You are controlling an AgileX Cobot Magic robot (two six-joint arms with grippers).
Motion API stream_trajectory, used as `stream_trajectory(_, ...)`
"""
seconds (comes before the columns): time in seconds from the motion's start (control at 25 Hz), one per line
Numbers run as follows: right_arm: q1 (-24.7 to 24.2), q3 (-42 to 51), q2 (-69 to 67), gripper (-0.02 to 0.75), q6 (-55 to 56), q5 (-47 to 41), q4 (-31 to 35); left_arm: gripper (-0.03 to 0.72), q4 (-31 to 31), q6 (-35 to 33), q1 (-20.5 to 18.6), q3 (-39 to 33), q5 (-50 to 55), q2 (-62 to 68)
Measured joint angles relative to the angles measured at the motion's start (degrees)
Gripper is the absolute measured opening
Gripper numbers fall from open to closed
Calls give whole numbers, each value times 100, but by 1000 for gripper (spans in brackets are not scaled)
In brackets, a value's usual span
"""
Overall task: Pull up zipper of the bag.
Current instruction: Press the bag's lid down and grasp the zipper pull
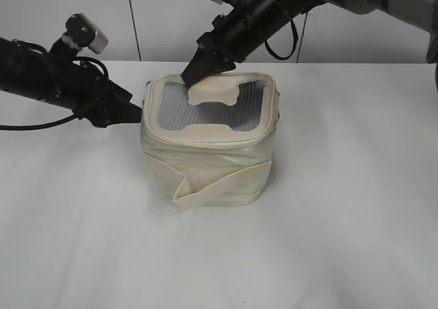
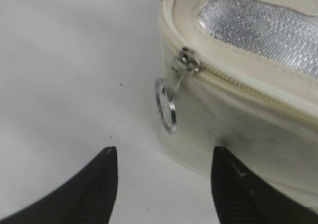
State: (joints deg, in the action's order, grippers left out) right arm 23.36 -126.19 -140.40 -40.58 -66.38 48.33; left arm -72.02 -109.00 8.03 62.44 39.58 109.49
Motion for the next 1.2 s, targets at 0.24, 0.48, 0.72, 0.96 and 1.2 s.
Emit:
stream_trajectory(0.24,0,0,0,42,0,-5,-6,459,-563,-661,212,0,-503,6)
stream_trajectory(0.48,-17,-6,0,42,0,1,-23,451,-874,-940,438,0,-1083,40)
stream_trajectory(0.72,-17,-6,0,42,-22,-10,-23,415,-1229,-1001,463,101,-1124,334)
stream_trajectory(0.96,-17,-6,0,42,-40,-21,-23,405,-1610,-1209,463,101,-1079,352)
stream_trajectory(1.2,-17,-6,0,42,-44,-38,-23,397,-1699,-1319,463,101,-1007,357)
